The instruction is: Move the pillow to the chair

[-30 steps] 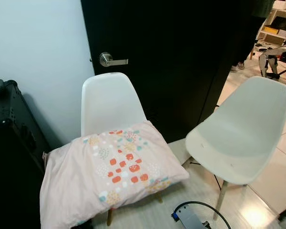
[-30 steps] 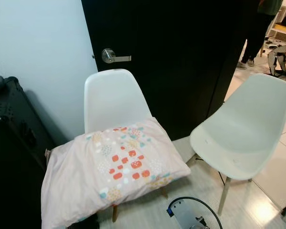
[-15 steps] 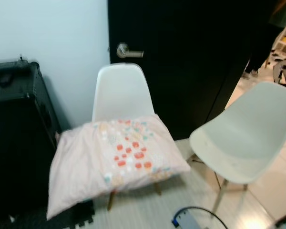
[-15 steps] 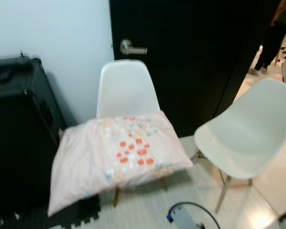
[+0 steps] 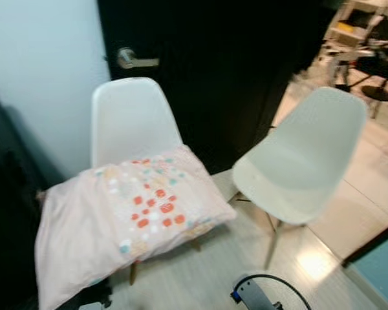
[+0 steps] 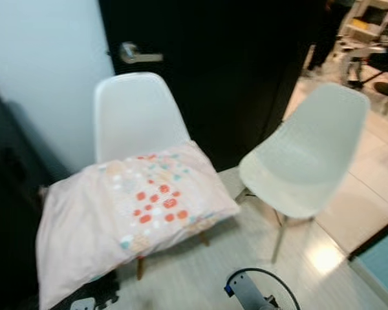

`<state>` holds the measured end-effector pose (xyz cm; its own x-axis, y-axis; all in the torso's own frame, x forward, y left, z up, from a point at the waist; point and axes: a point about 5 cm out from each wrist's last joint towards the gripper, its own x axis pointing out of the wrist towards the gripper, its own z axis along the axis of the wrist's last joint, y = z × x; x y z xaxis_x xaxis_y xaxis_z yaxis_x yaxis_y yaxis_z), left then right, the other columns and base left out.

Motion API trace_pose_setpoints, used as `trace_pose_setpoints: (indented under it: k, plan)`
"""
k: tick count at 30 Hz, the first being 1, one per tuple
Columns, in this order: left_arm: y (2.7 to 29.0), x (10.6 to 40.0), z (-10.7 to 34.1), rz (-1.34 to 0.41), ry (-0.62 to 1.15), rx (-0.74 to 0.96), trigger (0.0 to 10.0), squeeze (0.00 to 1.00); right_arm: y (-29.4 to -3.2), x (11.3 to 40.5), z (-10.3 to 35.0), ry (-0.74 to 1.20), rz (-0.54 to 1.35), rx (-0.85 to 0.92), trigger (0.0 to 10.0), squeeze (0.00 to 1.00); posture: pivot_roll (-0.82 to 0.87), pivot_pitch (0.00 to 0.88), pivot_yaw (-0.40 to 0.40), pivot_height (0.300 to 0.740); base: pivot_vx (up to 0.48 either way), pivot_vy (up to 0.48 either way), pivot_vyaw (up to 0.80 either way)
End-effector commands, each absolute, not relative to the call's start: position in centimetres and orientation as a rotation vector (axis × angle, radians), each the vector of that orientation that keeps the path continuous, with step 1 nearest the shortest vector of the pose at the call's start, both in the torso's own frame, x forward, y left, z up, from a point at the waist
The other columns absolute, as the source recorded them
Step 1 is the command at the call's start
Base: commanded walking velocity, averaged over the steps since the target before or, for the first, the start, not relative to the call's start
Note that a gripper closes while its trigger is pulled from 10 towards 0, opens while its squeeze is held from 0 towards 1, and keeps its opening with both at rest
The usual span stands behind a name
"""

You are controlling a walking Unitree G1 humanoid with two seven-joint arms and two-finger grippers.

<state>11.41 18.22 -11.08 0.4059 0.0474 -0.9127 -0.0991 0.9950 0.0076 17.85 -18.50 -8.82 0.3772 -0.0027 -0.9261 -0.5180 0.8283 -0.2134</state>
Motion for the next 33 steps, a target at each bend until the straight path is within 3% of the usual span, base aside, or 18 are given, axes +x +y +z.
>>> trace_pose_setpoints:
  k: [1, 19, 30, 33]
  plan:
    - [16.0, 9.8, -11.7, 0.021, 1.228, -0.072, 10.0, 0.00, -18.4, 17.5, -9.0, 1.163, 0.359, -0.533, 10.0, 0.00, 0.03, 0.031, -0.078, 0.740, 0.000, 0.000, -0.73]
    - [15.0, 10.9, -11.5, -0.064, 1.203, 0.098, 10.0, 0.00, -18.9, 17.4, -9.0, 1.165, 0.346, -0.547, 10.0, 0.00, 0.03, 0.008, -0.074, 0.740, 0.000, 0.000, -0.72]
    - [14.7, 12.0, -11.2, -0.006, 1.170, 0.060, 10.0, 0.00, -18.9, 17.5, -8.9, 1.160, 0.332, -0.540, 10.0, 0.00, 0.00, 0.001, -0.058, 0.740, 0.000, 0.000, -0.72]
    - [16.5, 11.0, -11.4, 0.019, 1.172, 0.068, 10.0, 0.00, -19.0, 17.5, -8.9, 1.161, 0.329, -0.541, 10.0, 0.00, 0.00, 0.001, -0.058, 0.740, 0.000, 0.000, -0.73]
